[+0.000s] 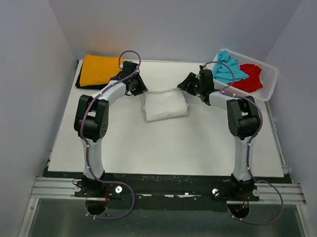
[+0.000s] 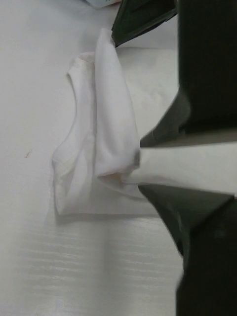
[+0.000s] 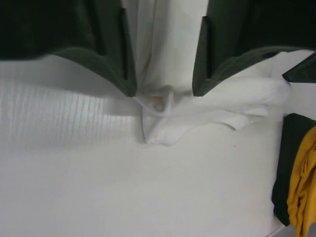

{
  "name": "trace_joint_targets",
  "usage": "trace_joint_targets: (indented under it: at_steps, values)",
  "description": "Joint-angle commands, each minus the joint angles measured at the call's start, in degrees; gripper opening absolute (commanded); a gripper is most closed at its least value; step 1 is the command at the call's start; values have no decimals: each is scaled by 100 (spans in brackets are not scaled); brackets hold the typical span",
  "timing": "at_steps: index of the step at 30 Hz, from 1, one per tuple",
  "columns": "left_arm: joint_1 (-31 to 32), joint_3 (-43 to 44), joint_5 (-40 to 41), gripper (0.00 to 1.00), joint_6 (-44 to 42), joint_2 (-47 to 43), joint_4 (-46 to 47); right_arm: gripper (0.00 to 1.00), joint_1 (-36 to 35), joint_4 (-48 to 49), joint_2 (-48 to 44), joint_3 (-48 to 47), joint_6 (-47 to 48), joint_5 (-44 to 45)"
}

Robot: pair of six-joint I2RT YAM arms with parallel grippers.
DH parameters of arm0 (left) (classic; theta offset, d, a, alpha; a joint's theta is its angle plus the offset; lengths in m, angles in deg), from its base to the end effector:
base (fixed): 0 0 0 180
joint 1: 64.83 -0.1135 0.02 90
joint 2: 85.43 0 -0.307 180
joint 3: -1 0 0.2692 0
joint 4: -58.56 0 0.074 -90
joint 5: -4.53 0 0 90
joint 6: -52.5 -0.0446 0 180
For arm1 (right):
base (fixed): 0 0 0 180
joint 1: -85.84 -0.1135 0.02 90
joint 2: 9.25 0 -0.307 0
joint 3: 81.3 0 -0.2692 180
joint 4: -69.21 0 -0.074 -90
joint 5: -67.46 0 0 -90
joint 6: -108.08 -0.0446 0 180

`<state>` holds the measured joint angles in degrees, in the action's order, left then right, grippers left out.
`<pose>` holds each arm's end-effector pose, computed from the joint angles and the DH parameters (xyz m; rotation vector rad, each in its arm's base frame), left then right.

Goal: Fold and stack the t-shirts
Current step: Fold the long partially folded tshirt into a neat square

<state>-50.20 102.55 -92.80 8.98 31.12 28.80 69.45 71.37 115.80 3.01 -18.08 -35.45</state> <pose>0.4835 -0.1321 0.2352 -0.6080 2.3687 -0.6527 0.5108 0.1606 0.1791 0.2201 2.1178 0.7895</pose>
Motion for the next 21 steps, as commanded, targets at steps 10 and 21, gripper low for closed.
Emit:
trace_joint_targets:
  at_steps: [10,21]
  values:
    - [26,-550,-1081,99,-109,-1157,241,100,85,-65,-639,-5,95,-772]
    - [558,-1697,-2210,99,538,-914,1579,100,57,2747,-1120,2389,-2139,-3238]
